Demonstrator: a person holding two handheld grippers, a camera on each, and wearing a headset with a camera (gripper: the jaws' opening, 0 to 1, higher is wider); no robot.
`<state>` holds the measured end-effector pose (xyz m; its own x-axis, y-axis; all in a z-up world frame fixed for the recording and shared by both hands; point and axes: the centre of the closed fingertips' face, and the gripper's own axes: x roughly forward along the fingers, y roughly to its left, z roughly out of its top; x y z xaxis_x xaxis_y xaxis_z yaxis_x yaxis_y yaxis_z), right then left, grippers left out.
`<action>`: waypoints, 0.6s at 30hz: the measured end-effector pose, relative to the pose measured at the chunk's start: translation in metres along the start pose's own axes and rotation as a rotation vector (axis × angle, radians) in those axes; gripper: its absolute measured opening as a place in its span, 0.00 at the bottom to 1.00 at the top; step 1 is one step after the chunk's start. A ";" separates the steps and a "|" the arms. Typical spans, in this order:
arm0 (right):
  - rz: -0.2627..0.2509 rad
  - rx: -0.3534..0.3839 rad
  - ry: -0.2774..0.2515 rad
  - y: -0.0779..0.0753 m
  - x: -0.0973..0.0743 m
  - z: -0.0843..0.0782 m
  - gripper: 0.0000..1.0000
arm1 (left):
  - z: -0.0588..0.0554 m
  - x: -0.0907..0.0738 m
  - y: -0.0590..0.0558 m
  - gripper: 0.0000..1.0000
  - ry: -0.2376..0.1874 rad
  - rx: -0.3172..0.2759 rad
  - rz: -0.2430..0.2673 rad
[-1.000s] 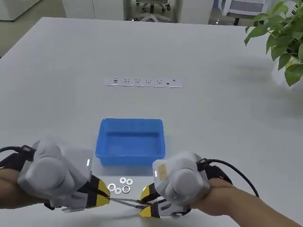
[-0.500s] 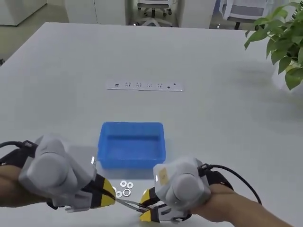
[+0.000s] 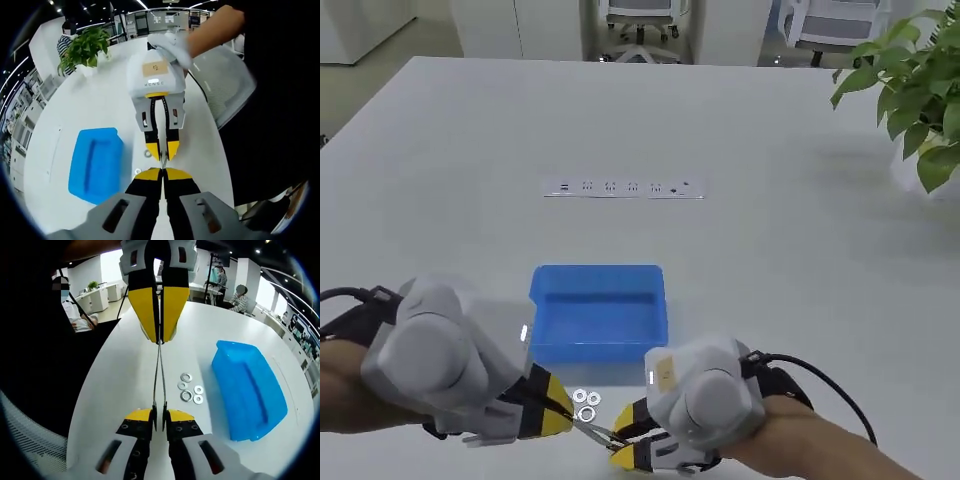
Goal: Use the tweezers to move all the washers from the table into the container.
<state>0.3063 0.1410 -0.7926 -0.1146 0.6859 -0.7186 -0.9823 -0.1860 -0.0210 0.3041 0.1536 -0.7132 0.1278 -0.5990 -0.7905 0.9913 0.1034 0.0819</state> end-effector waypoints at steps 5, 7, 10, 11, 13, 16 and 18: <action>-0.009 0.005 -0.010 -0.002 -0.001 0.002 0.12 | 0.007 -0.002 0.001 0.05 -0.010 0.008 0.001; -0.012 0.006 -0.014 -0.002 -0.001 0.003 0.12 | 0.010 -0.002 0.001 0.05 -0.013 0.015 0.002; -0.014 0.010 -0.022 -0.002 0.000 0.005 0.12 | 0.014 -0.002 0.001 0.05 -0.021 0.018 0.001; -0.016 0.010 -0.024 -0.002 0.000 0.005 0.12 | 0.015 -0.001 0.001 0.05 -0.024 0.018 0.002; -0.019 0.012 -0.025 -0.002 0.001 0.005 0.12 | 0.016 -0.001 0.001 0.05 -0.027 0.018 0.002; -0.022 0.011 -0.026 -0.002 0.001 0.005 0.12 | 0.019 0.000 0.001 0.05 -0.036 0.018 0.002; -0.024 0.015 -0.029 -0.002 0.001 0.005 0.12 | 0.022 0.001 0.001 0.05 -0.045 0.020 0.003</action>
<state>0.3072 0.1458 -0.7899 -0.0951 0.7100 -0.6978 -0.9869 -0.1590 -0.0272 0.3061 0.1357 -0.7013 0.1316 -0.6338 -0.7622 0.9913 0.0899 0.0965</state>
